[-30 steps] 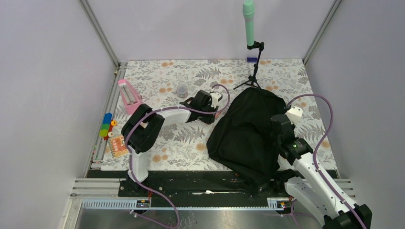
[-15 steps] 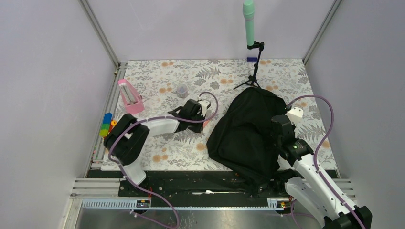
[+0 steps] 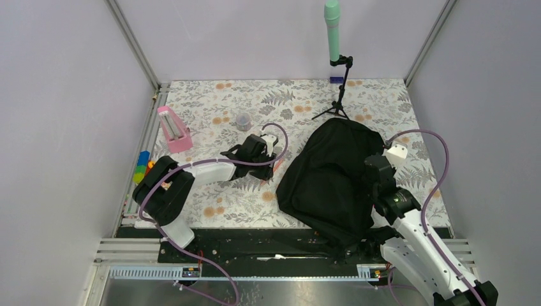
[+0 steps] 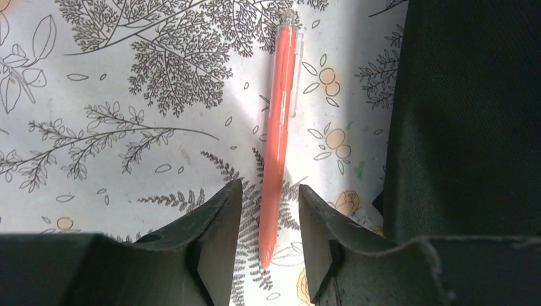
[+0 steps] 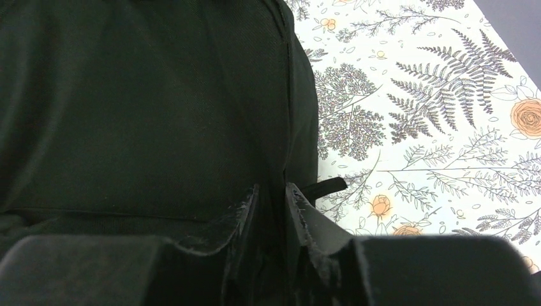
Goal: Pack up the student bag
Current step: Move the stationery to the center of the board, then pick up the stationery from the center of the board.
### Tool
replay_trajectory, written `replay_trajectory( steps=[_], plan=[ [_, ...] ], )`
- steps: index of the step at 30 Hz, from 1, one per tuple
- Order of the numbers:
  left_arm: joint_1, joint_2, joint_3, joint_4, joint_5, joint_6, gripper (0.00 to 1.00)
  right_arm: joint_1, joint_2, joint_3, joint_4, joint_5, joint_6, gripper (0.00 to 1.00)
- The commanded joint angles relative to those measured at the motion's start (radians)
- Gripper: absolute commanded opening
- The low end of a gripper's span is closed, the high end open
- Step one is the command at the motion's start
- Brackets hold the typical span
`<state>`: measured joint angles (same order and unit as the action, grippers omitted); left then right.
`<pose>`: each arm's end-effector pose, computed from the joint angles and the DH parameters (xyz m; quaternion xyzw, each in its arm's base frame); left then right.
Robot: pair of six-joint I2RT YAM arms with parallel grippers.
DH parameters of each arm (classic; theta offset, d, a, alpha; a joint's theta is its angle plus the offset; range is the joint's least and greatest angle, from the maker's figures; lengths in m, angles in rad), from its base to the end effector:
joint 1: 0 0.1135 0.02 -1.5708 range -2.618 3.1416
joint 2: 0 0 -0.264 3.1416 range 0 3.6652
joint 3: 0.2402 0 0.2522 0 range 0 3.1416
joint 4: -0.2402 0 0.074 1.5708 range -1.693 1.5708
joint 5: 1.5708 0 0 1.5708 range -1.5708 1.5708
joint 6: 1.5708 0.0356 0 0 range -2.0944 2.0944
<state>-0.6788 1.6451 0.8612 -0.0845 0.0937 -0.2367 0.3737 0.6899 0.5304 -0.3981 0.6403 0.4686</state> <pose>0.2517 -0.2074 0.1628 0.2214 0.9116 -0.1913 0.2888 0.1519 0.0367 0.2476 0.1919 0.8218 -0.0629 0.5328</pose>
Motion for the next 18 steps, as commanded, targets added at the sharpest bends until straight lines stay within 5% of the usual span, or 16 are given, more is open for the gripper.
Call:
replay_trajectory(
  steps=[1,5,13,18],
  plan=[
    [-0.002,0.035,0.049,0.025,-0.019,0.003,0.4,0.001,-0.049,-0.001,0.041,0.01,0.012,0.3],
    [-0.022,0.059,0.049,0.018,-0.039,0.021,0.4,0.001,-0.068,-0.003,0.041,0.012,0.008,0.4],
    [-0.035,0.059,0.027,0.003,-0.147,-0.021,0.02,0.001,-0.099,0.037,0.017,-0.031,-0.018,0.6],
    [-0.034,-0.048,-0.045,0.104,-0.1,-0.046,0.0,0.001,-0.111,0.09,-0.021,-0.082,-0.089,0.74]
  ],
)
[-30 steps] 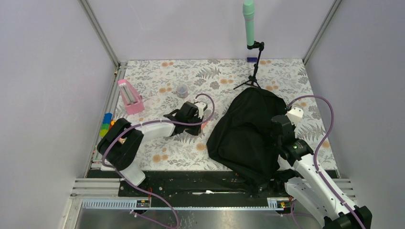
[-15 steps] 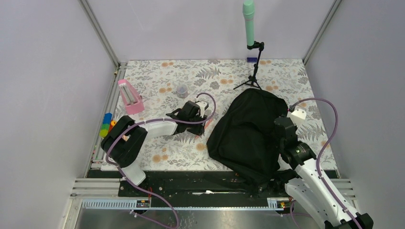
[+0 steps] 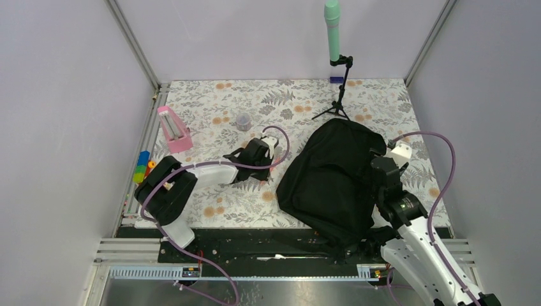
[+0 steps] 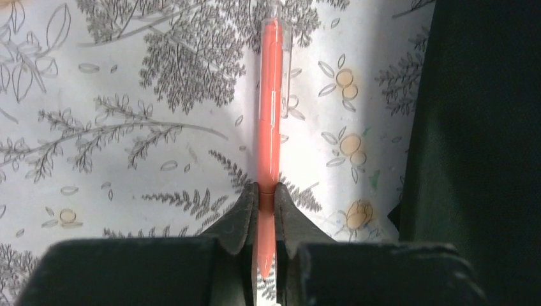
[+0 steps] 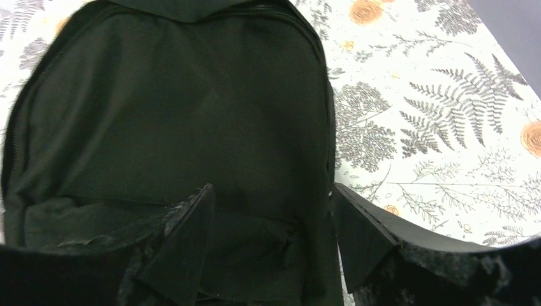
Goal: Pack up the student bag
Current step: Pick up the stationery from the center of the board.
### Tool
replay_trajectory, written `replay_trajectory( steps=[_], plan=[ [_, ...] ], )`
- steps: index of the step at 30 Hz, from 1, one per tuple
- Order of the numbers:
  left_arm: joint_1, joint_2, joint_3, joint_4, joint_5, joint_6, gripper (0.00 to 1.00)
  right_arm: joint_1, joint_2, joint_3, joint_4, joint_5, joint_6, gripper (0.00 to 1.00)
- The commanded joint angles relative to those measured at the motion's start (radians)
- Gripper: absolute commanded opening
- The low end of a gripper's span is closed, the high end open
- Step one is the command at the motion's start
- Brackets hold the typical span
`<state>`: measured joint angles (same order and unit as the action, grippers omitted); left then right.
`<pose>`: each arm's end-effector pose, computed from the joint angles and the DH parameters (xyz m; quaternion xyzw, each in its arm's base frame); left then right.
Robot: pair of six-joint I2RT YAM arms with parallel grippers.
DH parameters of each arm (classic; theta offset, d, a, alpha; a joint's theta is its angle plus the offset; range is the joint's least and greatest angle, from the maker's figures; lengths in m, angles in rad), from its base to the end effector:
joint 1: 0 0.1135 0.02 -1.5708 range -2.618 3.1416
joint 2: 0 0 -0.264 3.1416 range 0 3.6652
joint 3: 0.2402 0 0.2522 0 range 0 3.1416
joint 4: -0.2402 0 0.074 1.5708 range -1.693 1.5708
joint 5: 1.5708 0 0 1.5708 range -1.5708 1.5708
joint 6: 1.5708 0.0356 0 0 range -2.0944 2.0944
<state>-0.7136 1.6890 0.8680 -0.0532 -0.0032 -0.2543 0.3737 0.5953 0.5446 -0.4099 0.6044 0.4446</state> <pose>0.2513 -0.2174 0.1532 0.2134 0.9154 -0.1575 0.3028 0.1392 0.0329 0.2631 0.1855 0.8053 -0.0319 0.5622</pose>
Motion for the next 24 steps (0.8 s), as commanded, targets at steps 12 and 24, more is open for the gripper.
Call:
replay_trajectory(
  steps=[12,24],
  plan=[
    [-0.001,-0.522,-0.25,0.342,0.326,-0.1,0.0,0.003,0.119,0.245,0.008,-0.767,-0.083,0.8],
    [-0.017,-0.624,-0.36,0.564,0.525,-0.28,0.0,0.237,0.267,0.211,0.379,-0.905,0.2,0.7]
  ],
)
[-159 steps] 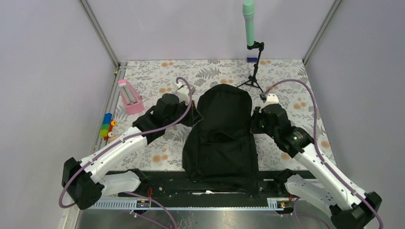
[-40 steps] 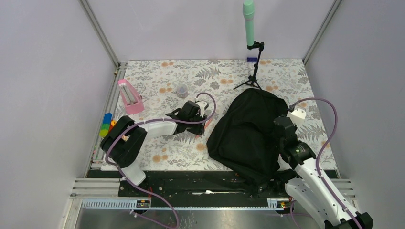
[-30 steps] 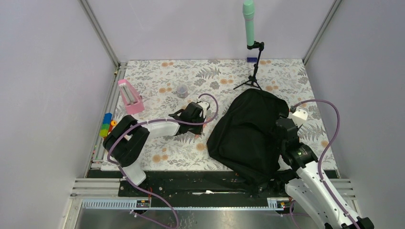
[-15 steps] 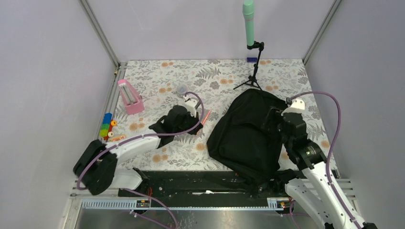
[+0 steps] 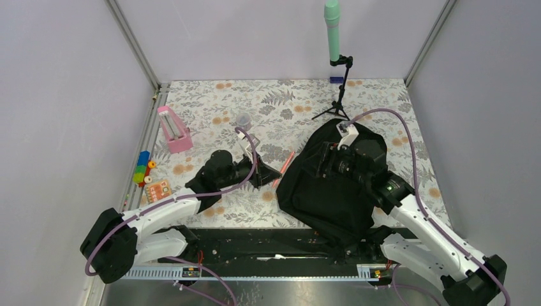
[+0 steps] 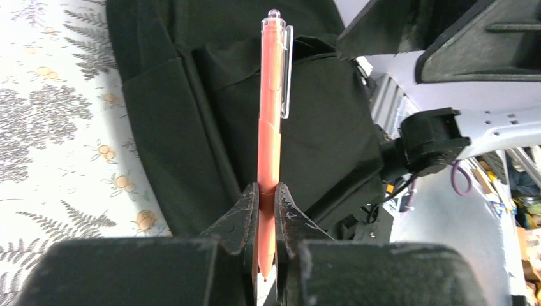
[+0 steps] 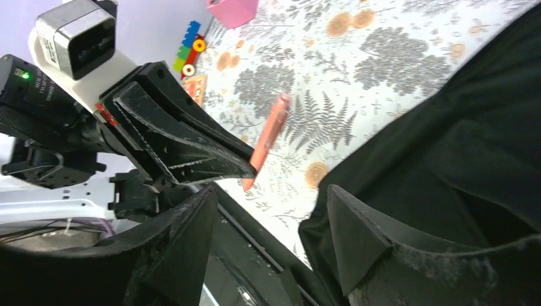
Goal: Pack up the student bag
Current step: Pick up the stationery from the center of the board.
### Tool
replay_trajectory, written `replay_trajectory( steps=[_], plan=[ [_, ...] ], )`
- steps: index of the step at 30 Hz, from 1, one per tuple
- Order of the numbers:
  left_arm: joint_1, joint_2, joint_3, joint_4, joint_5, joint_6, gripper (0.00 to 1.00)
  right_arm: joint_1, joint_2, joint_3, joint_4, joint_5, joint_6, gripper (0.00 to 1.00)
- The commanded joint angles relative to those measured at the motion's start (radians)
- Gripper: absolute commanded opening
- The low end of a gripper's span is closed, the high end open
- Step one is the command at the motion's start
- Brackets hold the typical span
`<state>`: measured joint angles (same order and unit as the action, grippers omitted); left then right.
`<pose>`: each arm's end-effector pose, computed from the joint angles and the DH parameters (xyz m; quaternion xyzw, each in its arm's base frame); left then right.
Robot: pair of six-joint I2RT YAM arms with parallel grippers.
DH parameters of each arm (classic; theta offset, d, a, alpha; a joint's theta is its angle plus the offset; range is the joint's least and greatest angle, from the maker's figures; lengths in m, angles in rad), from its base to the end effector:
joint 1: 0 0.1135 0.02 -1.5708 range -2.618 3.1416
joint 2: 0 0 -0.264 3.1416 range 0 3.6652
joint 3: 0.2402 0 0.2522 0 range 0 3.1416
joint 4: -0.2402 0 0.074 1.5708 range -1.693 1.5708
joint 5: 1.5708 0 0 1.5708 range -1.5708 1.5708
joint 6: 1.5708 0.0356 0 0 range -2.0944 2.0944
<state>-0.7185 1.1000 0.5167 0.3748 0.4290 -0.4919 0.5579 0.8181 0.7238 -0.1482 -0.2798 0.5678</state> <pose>0.1723 -0.1703 0.2419 0.2190 0.7390 -0.4860 0.4119 0.1595 0.1111 0.3169 -0.0821 0.7802 0.4186 0.4576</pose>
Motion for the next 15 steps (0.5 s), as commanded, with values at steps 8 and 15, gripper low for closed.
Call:
replay_trajectory(
  steps=[8,15],
  plan=[
    [-0.047,-0.035,-0.006,0.156,0.133,-0.028,0.0,0.095,0.135,0.039,0.175,0.022,0.128,0.6],
    [-0.059,-0.01,0.007,0.149,0.137,-0.021,0.0,0.096,0.143,0.014,0.242,0.012,0.168,0.47]
  ],
)
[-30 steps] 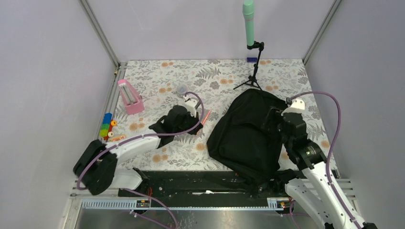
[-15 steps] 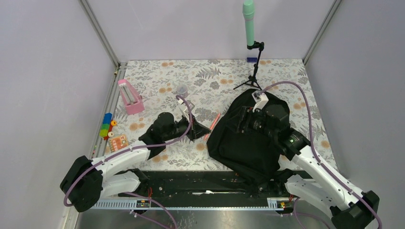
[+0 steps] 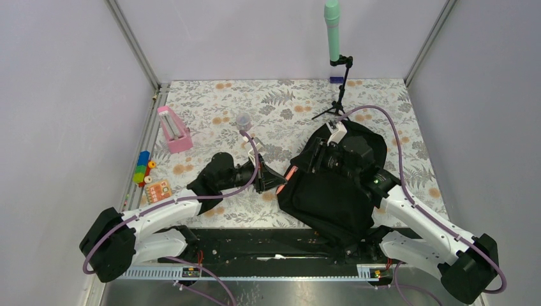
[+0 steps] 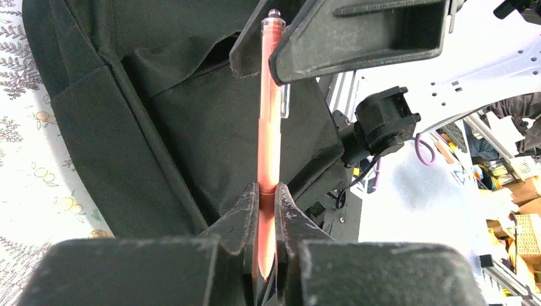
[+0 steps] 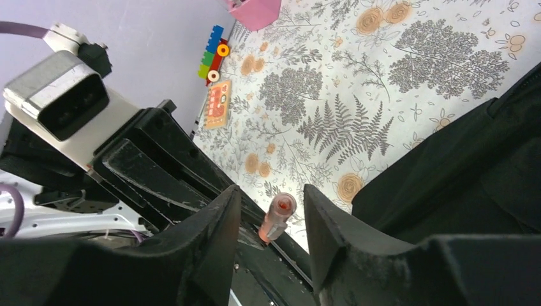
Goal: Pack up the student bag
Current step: Pick up the stationery from the center of the board.
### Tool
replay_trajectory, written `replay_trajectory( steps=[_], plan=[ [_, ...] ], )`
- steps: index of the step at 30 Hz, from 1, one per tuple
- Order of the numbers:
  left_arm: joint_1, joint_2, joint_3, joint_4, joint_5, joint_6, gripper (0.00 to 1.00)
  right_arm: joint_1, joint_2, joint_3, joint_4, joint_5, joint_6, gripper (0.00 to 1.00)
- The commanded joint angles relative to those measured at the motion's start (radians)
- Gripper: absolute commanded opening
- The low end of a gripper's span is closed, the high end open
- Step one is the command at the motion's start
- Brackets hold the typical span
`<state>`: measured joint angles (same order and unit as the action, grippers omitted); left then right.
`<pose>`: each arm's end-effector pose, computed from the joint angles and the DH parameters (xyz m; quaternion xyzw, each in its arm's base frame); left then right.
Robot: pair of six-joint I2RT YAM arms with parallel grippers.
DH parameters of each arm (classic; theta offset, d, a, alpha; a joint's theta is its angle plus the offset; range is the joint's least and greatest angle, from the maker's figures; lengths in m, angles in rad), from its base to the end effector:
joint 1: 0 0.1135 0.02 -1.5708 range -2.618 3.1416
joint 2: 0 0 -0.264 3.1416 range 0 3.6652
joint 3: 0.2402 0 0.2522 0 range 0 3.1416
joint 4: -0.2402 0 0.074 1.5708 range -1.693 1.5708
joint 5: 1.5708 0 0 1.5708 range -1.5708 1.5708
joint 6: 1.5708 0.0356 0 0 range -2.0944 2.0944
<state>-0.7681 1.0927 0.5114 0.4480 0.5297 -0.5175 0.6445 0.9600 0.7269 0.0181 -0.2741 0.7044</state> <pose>0.1601 -0.1797 0.2496 0.2618 0.6992 -0.5386 0.3906 0.1753 0.1438 0.3085 -0.0625 0.7738 0.4711 0.4188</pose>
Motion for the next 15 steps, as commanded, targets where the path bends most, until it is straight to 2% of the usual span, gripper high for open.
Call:
replay_trajectory(
  steps=[1,10,11,15],
  plan=[
    [-0.011,0.001,0.014,0.076,0.038,0.005,0.0,0.01,0.006,0.01,0.076,0.006,0.032,0.43],
    [-0.022,-0.009,0.016,0.076,0.017,0.005,0.0,0.011,-0.006,0.006,0.037,0.048,0.019,0.03],
    [-0.022,-0.011,0.018,0.075,0.016,0.004,0.04,0.01,-0.016,0.006,0.022,0.066,0.011,0.0],
    [-0.022,-0.027,0.012,0.07,-0.007,0.002,0.6,0.007,-0.083,0.035,-0.128,0.256,-0.081,0.0]
  ],
)
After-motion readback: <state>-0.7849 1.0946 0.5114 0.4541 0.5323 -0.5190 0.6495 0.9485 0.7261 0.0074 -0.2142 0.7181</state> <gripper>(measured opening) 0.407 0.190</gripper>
